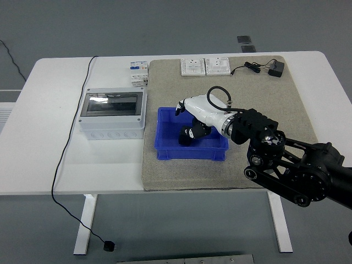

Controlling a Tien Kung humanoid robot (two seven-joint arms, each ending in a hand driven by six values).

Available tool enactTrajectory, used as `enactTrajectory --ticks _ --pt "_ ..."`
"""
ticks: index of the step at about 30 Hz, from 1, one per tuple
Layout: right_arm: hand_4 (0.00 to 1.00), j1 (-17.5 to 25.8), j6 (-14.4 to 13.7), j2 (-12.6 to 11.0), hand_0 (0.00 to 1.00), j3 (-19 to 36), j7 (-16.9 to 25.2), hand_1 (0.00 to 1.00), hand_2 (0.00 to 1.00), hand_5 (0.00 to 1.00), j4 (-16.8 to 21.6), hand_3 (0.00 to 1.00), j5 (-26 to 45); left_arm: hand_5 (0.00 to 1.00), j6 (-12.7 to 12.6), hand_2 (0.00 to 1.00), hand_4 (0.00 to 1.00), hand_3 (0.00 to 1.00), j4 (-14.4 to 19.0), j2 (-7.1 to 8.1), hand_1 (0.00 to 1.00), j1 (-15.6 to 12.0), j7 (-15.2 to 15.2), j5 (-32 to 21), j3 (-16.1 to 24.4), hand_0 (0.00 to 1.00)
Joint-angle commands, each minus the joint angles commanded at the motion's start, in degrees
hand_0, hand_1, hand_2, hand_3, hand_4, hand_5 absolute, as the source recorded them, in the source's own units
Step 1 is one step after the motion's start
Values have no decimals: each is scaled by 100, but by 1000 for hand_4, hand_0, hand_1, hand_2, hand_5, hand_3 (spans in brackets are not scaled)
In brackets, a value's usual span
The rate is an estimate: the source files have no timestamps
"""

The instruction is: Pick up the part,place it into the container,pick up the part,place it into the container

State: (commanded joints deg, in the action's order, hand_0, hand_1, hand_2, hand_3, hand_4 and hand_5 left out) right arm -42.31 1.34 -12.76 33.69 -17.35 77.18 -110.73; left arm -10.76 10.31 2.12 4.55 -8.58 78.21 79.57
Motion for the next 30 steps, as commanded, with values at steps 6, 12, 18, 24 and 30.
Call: enactTrajectory --ticks 6,12,18,24,30 --pt "683 750 -828 -565 302 930 570 395 701 97 609 675 608 381 3 614 598 556 0 -24 353 -12 1 15 19 699" --pt "697 1801 -1821 -792 315 2050 1455 404 661 127 203 648 1752 379 -7 614 595 555 0 -59 352 -49 11 -120 -31 699" --pt "713 2784 -2464 -648 322 3029 2328 403 645 145 -307 638 2969 377 10 613 593 555 0 -82 357 -53 8 -121 -29 699" --pt "752 3342 -2406 -387 335 3364 2992 396 640 237 -536 629 4294 376 19 613 591 555 0 -90 363 -46 10 -85 2 697" --pt "756 3372 -2347 -342 344 3308 3167 392 634 305 -650 622 5323 376 17 614 591 554 0 -99 362 -42 12 -121 -7 697"
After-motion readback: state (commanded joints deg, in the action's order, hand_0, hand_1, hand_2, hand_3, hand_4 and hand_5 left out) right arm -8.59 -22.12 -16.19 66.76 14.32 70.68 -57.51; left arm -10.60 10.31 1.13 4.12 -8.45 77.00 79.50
